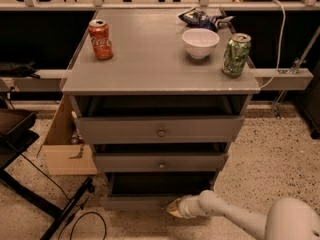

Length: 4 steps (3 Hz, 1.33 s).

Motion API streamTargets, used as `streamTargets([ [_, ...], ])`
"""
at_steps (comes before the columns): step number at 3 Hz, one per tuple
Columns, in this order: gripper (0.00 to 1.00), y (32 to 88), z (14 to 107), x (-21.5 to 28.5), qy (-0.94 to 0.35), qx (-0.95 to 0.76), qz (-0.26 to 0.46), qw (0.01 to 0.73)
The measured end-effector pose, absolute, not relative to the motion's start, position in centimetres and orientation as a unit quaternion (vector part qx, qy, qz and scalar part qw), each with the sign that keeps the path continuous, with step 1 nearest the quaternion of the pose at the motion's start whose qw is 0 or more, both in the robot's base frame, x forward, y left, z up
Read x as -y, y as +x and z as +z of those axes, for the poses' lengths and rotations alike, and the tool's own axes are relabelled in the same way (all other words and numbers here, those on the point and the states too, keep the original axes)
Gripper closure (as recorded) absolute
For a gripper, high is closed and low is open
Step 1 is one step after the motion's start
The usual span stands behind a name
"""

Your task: Close bottom drawer

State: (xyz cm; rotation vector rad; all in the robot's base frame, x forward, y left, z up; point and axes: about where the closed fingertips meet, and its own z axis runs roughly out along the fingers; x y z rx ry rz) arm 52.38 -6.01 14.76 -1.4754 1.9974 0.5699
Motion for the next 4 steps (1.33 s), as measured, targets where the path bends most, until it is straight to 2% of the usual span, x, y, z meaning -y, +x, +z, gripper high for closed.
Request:
streamTargets([
  [1,1.0,52.7,13.2,5.1,-0.553,-0.747,0.217,0.298],
  [3,1.0,56.8,12.1,5.7,-0.554,-0.745,0.192,0.319],
  [4,0.77,56.8,12.1,5.7,-0.554,-0.745,0.192,0.319],
])
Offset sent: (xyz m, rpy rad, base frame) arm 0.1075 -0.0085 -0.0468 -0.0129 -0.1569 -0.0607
